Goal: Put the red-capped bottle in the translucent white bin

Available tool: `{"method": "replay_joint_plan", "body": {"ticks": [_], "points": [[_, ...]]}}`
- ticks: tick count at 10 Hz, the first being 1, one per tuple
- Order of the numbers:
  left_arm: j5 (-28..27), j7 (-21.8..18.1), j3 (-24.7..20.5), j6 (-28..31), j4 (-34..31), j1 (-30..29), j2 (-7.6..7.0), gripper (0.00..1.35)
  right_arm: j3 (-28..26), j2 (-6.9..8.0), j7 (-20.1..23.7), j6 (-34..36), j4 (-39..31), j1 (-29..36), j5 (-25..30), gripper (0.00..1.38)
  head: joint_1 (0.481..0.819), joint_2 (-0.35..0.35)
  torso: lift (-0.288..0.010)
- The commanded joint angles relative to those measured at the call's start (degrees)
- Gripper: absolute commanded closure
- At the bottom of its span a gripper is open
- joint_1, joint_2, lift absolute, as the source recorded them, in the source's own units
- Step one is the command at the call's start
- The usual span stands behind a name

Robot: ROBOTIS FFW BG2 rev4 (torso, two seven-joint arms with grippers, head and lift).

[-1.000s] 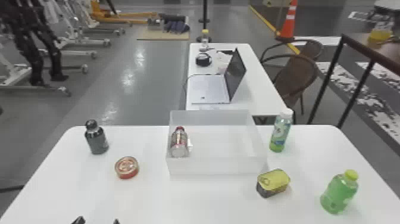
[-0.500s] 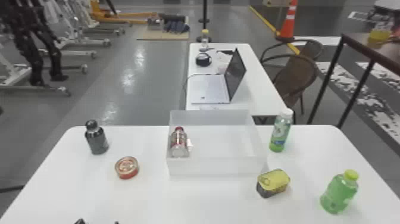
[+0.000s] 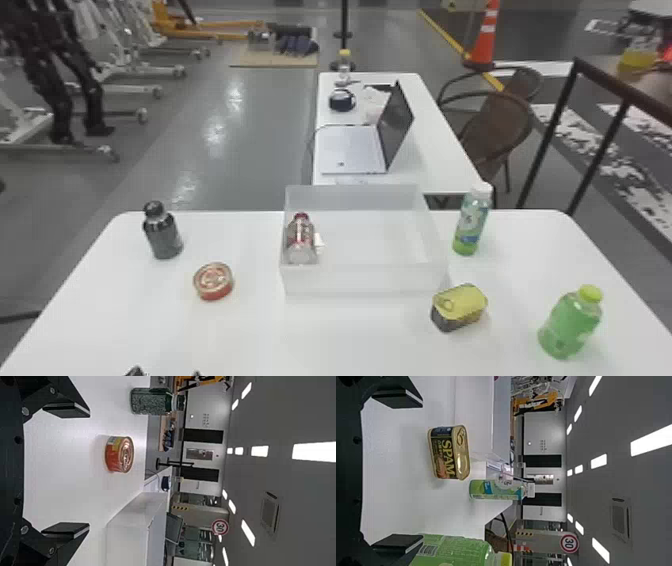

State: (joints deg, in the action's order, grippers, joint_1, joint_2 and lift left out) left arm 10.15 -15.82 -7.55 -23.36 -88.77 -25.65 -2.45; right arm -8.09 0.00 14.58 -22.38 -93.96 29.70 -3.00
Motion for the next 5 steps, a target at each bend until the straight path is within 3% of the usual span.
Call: {"method": "replay_joint_plan", "body": {"ticks": [1, 5], "points": [[-0.04, 0.00, -0.01, 0.07, 0.00, -0.01, -0.01, 0.28, 0.00, 0.05, 0.01, -0.03, 0.00, -0.08, 0.01, 0.10, 0.549, 0.000, -0.100], [-0.04, 0.00, 0.34, 0.07, 0.00, 0.08, -0.19, 0.28, 0.09, 0.05, -0.08, 0.06, 0.09, -0.44, -0.08, 0.10, 0.549, 0.000, -0.100]]}}
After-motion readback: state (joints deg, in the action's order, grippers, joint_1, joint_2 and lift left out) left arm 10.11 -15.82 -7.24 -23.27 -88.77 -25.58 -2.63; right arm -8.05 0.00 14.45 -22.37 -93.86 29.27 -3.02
